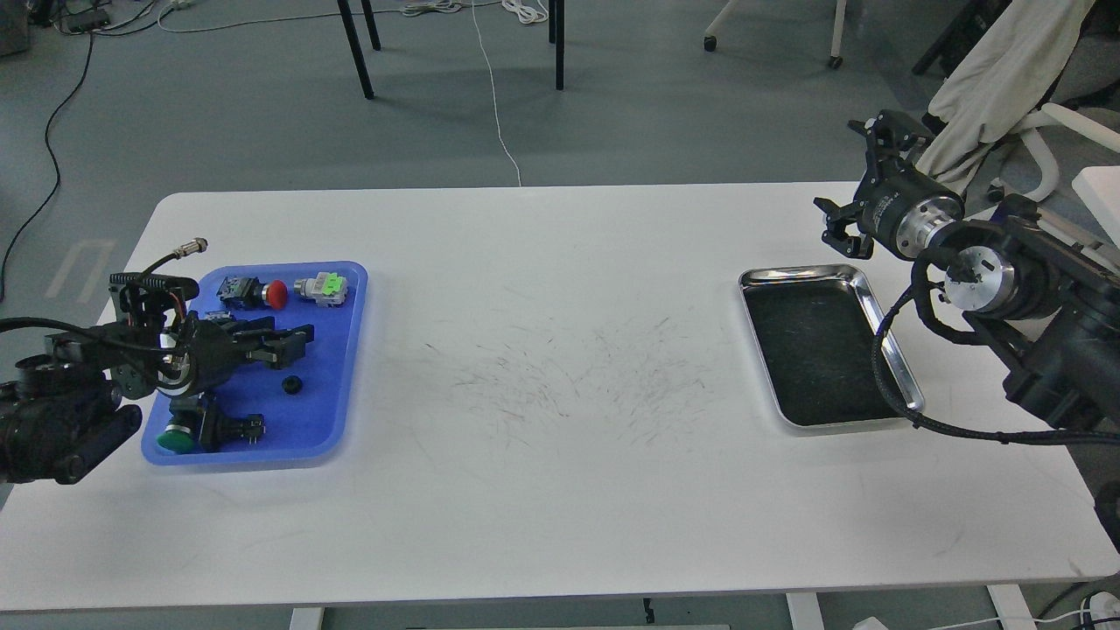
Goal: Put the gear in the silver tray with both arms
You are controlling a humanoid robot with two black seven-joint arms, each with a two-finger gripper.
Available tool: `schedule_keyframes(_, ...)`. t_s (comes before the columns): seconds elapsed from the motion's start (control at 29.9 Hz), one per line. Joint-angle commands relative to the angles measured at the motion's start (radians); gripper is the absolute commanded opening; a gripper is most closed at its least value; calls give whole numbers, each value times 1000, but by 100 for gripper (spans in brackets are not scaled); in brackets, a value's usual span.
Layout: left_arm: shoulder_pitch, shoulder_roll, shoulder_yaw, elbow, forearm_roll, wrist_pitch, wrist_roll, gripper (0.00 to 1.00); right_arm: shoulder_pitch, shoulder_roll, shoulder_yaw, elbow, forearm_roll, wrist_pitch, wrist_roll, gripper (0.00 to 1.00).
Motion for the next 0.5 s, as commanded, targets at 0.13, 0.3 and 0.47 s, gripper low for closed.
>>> schedule_keyframes(0.13, 29, -5, 0, 2, -3, 6, 0, 62, -2, 0, -1, 0, 0, 0, 0, 99)
schedule_keyframes(0.3, 35, -8, -2, 4, -3, 15, 0, 61, -9, -2, 0, 0, 0, 0, 2, 99)
schedule_keyframes(0.47, 35, -24, 0, 22, 0, 26, 0, 54, -9, 0, 0, 0, 0, 0, 2, 99)
